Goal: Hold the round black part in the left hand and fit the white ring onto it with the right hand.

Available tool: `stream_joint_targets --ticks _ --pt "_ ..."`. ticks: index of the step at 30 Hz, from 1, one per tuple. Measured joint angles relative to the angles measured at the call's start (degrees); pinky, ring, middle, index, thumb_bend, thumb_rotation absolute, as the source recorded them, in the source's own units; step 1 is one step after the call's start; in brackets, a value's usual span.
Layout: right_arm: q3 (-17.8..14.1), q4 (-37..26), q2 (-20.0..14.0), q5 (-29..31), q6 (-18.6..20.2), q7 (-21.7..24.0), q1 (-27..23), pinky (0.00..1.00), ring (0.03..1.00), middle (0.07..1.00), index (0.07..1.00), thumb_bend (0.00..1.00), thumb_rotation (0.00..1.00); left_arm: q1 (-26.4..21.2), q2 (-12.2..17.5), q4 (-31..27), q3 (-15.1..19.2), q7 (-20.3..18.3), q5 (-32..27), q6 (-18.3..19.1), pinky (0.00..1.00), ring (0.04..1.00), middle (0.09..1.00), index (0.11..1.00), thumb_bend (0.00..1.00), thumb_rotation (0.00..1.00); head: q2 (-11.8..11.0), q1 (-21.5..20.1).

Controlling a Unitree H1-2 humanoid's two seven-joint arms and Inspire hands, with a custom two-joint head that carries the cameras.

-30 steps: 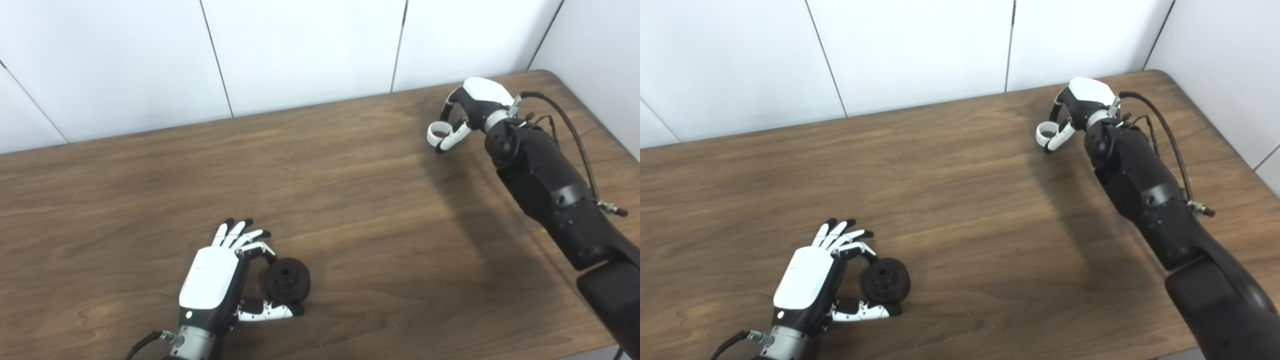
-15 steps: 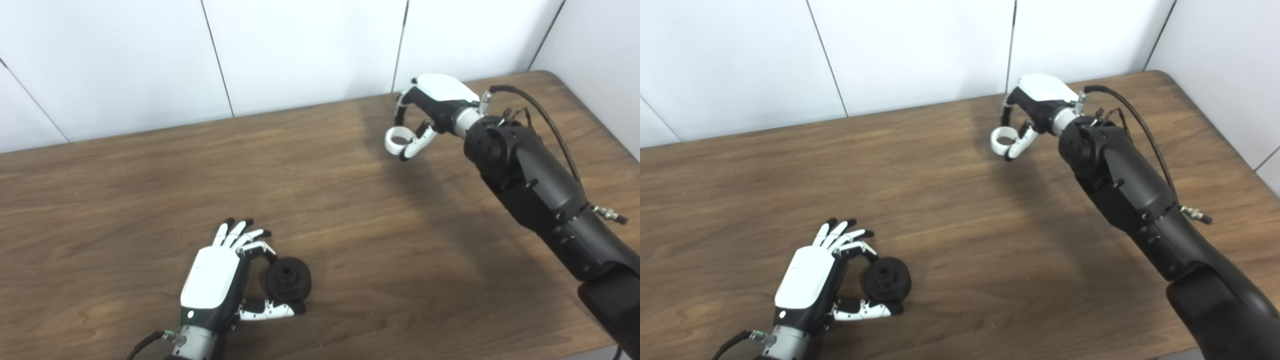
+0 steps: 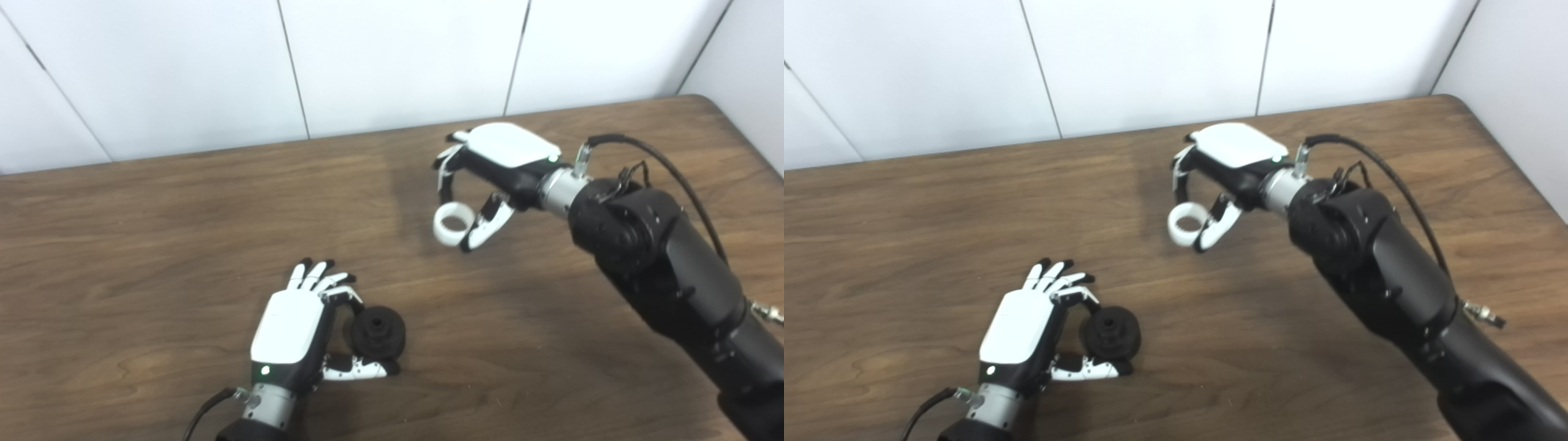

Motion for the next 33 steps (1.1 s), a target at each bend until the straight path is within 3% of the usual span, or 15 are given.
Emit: stream_joint_targets --ticks 11,33 --pt "1.78 -5.42 3.44 -1.34 -0.48 4.91 2.26 1.0 0.97 0.836 0.483 0.52 0.13 -0.17 -0.96 0.05 -0.67 -0.11 0.84 0.76 1.0 0.928 0.804 0.484 0.52 0.06 0.97 1.94" --pt "3.44 -5.74 8.96 -2.32 -5.96 6.7 6.88 1.0 0.98 0.847 0.483 0.52 0.13 -1.08 -1.54 0.12 -1.9 -0.88 1.17 2.3 1.0 0.93 0.8 0.484 0.52 0.06 2.73 3.96"
